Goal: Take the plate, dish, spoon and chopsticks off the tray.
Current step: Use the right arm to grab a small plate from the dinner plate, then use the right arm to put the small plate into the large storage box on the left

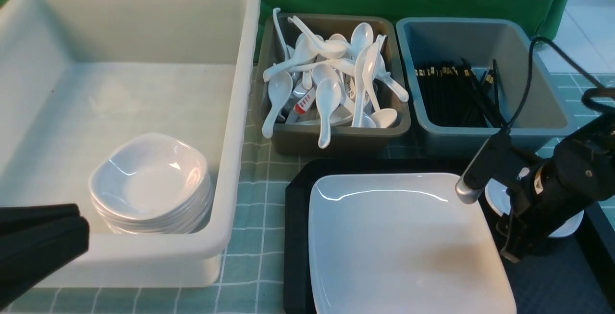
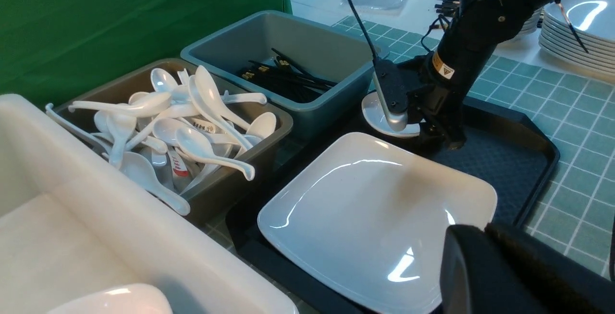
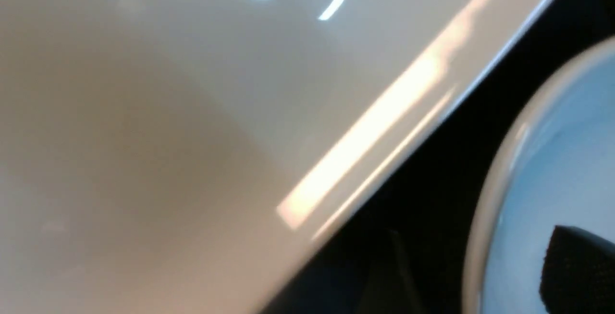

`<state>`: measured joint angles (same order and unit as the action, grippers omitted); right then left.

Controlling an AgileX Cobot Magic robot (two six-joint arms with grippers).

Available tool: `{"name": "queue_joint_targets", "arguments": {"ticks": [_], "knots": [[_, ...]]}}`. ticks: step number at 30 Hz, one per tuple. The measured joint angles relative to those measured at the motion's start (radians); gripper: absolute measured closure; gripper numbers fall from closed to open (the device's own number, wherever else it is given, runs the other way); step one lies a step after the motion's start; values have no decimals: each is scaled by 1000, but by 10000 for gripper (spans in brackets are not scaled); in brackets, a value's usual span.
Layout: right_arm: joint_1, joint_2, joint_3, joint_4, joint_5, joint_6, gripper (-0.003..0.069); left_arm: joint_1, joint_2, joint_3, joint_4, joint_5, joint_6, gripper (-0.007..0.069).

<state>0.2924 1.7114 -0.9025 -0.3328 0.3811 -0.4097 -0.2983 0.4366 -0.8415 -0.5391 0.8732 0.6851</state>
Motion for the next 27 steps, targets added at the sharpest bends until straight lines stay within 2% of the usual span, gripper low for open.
{"name": "queue_joint_targets", "arguments": {"ticks": [3,4,5,6,7,8,9,12,14,18,22,26,27], "knots": [[0,19,0,-4,-10,0,258,0,0,0,-1,9,0,609],[0,28,0,-5,-13,0,302,0,0,0,-1,15,0,609],[0,29,0,-5,-13,0,314,0,0,0,-1,15,0,609],[0,30,0,-6,-13,1,369,0,0,0,-1,15,0,609],[0,30,0,-6,-13,3,385,0,0,0,-1,15,0,609],[0,30,0,-7,-10,16,461,0,0,0,-1,15,4,609],[0,29,0,-12,-5,20,495,0,0,0,-1,15,8,609],[10,11,-2,-29,19,28,519,0,0,0,-1,15,14,609],[33,-20,-2,-34,89,34,531,0,0,0,0,16,15,609],[121,-139,-13,-14,250,129,596,0,0,0,2,17,15,609],[258,-282,-106,-7,394,212,600,0,0,0,18,17,15,609],[401,-345,-262,2,449,238,601,0,0,0,54,13,-4,609],[465,-346,-342,11,452,240,601,0,0,0,80,13,-25,609]]}}
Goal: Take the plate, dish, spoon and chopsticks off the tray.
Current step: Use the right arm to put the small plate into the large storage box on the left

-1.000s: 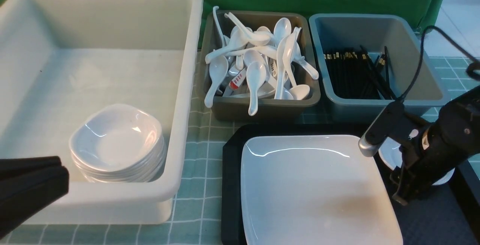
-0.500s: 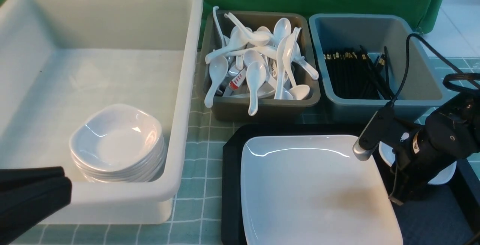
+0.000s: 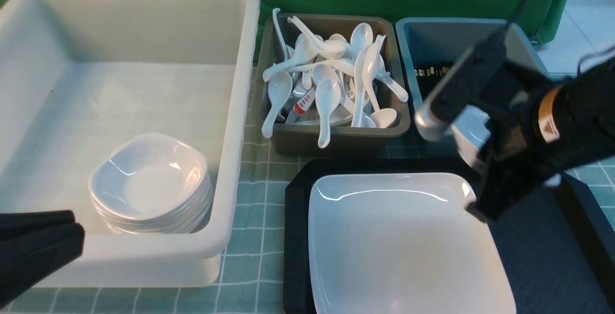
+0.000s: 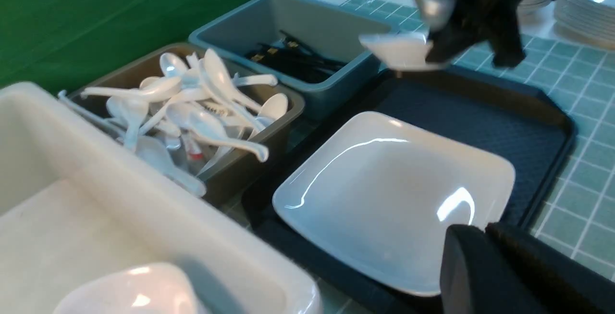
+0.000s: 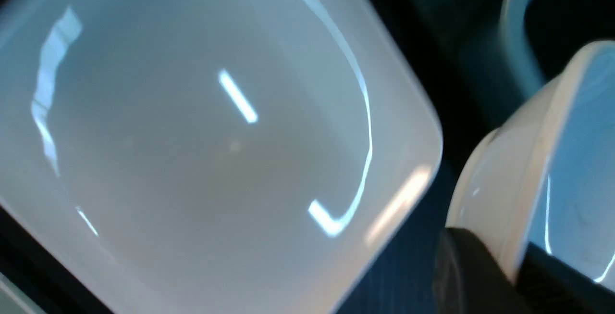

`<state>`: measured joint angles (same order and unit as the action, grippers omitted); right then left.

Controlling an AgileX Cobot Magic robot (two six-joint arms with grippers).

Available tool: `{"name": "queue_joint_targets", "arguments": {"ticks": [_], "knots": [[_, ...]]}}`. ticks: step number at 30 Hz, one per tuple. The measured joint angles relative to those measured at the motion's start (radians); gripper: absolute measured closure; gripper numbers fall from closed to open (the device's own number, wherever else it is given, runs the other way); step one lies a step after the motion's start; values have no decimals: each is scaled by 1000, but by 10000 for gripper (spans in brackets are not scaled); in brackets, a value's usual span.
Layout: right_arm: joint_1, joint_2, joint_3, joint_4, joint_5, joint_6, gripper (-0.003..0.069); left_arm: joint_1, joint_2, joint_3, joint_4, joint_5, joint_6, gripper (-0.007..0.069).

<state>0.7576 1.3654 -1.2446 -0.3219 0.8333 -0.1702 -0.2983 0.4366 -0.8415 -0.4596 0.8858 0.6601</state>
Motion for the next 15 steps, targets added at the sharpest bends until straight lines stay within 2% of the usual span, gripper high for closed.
{"name": "queue_joint_targets", "arguments": {"ticks": [3,4,5,9,15], "knots": [[151,48,-174,23,-31,-23,601,0,-12,0,123,0,-127,609],[151,54,-186,23,-34,-27,601,0,-15,0,142,2,-138,609],[221,100,-279,29,-50,-62,601,0,-37,0,210,17,-219,609],[341,308,-508,56,-62,-175,601,0,-138,0,360,47,-392,609],[383,590,-776,86,-58,-214,601,0,-272,-1,406,81,-461,609]]}}
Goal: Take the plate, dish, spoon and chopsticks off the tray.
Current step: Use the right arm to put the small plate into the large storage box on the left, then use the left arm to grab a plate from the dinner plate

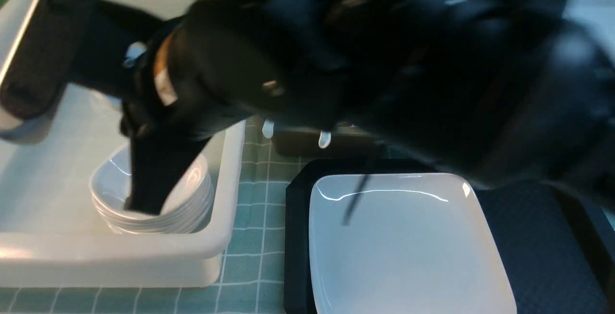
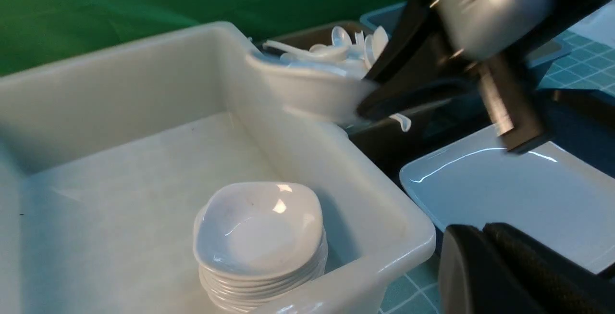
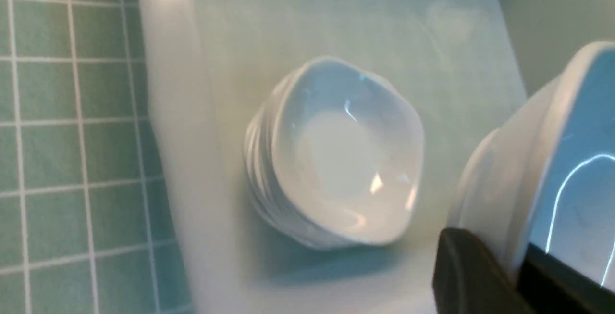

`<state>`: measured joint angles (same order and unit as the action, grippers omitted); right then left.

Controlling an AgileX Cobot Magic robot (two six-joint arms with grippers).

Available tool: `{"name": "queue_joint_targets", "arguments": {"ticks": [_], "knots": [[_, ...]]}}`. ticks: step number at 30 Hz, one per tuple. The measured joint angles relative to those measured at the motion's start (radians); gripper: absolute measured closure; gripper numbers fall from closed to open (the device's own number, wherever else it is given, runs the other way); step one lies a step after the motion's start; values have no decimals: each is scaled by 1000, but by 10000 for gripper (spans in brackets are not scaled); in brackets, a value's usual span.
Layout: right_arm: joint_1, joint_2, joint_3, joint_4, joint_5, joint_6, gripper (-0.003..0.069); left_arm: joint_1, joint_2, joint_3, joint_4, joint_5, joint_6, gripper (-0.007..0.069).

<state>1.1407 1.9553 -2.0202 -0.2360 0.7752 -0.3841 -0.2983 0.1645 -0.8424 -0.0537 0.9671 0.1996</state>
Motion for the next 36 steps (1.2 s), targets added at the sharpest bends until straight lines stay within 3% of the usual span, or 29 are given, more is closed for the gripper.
{"name": "queue_joint_targets", "arguments": {"ticks": [8,10,18,22,24,30,33,36], "knots": [[-1,311,-233,6,42,-2,584,0,-40,0,-43,102,-8,609],[-1,335,-236,1,39,12,524,0,-40,0,-52,102,-1,609],[-6,343,-250,-2,88,90,160,0,-40,0,-53,102,3,609],[-2,310,-288,-6,242,106,93,0,-22,0,-57,103,5,609],[0,251,-318,-7,358,110,118,0,11,0,-57,106,10,609],[-29,92,-329,-16,358,151,288,-32,143,0,-114,108,121,609],[-70,-41,-253,-24,358,223,456,-85,258,0,-157,108,216,609],[-95,-220,-48,-33,358,289,573,-128,387,0,-207,87,310,609]]}}
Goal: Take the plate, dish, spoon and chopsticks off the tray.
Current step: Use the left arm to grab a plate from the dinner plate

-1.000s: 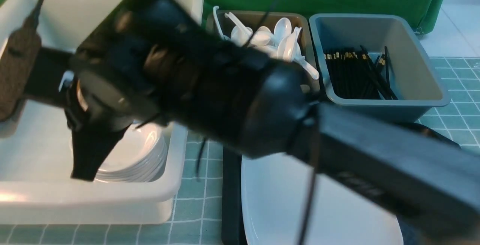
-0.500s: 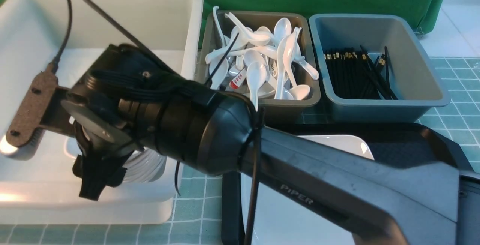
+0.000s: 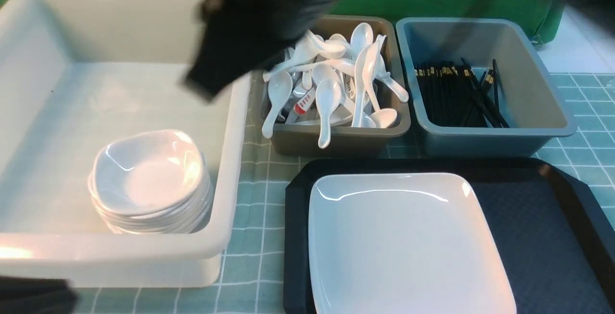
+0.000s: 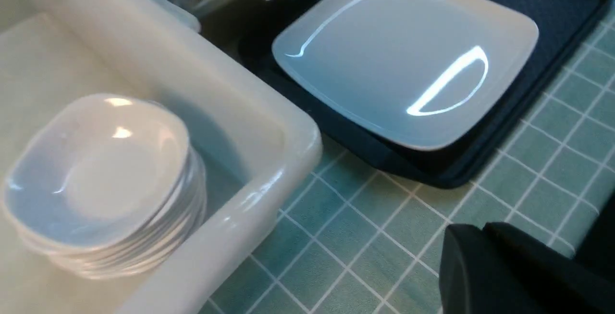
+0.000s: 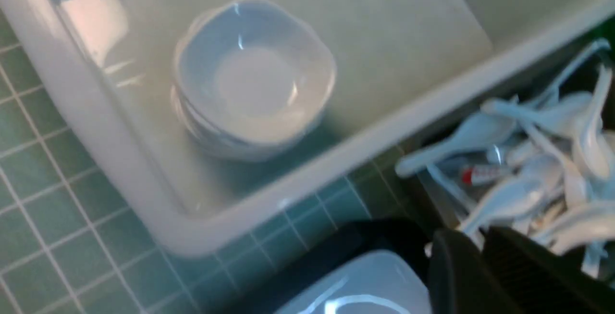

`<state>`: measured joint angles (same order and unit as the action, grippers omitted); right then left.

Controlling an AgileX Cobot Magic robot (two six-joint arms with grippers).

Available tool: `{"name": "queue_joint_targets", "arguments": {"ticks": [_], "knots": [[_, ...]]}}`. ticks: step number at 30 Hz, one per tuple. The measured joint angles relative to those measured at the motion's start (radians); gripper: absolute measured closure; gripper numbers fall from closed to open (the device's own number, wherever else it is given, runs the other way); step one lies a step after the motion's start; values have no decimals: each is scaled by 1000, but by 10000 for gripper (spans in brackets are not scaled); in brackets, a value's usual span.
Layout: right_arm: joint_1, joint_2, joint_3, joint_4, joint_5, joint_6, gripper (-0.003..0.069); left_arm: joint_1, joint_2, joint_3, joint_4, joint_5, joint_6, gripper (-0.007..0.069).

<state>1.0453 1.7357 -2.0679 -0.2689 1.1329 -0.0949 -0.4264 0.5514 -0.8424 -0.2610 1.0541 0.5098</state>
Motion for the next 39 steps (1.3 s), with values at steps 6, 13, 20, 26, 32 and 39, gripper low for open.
{"name": "queue_joint_targets", "arguments": {"ticks": [6,13,20,26,32,39], "knots": [[-3,-362,466,-15,0,146,618,-115,317,-1,-147,-193,224,609],[-4,-719,828,-52,-2,323,618,-350,705,-53,-97,-324,327,609],[-4,-978,1006,-55,-3,408,618,-489,980,-120,137,-410,349,589],[-4,-1098,1060,-56,-3,421,618,-490,1101,-120,199,-478,453,424],[-4,-1135,1065,-56,-3,421,618,-490,1143,-120,272,-580,515,230],[-4,-1138,1065,-56,-3,419,618,-490,1167,-120,255,-581,576,183]]}}
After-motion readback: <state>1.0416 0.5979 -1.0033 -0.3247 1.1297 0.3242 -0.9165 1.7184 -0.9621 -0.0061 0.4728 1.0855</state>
